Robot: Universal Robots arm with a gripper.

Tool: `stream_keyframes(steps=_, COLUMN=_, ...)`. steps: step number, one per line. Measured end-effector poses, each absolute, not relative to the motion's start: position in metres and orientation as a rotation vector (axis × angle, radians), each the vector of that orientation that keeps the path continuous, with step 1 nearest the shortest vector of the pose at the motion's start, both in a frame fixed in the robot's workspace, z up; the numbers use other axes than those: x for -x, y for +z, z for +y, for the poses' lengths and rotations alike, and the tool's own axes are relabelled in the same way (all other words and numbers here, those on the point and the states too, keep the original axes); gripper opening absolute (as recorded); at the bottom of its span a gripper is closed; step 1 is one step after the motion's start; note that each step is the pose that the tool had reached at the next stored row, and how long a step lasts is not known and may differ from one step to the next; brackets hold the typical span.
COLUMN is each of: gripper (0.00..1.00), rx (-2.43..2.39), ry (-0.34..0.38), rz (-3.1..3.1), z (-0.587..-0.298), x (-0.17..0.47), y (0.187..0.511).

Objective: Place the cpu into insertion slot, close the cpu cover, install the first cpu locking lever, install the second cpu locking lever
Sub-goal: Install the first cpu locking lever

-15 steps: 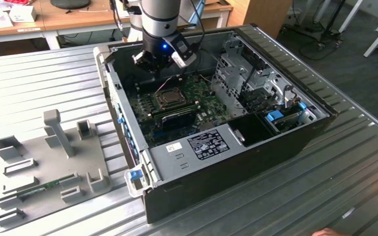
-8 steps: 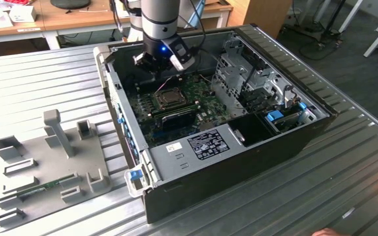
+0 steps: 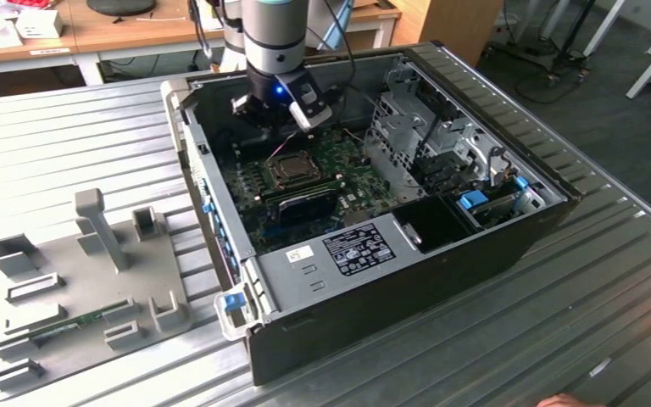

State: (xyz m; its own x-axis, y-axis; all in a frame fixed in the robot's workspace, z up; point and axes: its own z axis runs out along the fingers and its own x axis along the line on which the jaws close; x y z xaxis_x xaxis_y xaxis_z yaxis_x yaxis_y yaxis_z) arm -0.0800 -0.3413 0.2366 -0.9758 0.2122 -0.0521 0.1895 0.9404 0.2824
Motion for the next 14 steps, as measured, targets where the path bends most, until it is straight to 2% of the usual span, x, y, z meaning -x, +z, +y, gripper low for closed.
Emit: stream_keyframes(steps=14, gripper=0.11, rx=-0.529, ry=0.461, rz=2.961, z=-0.341, x=0.08, y=0.223)
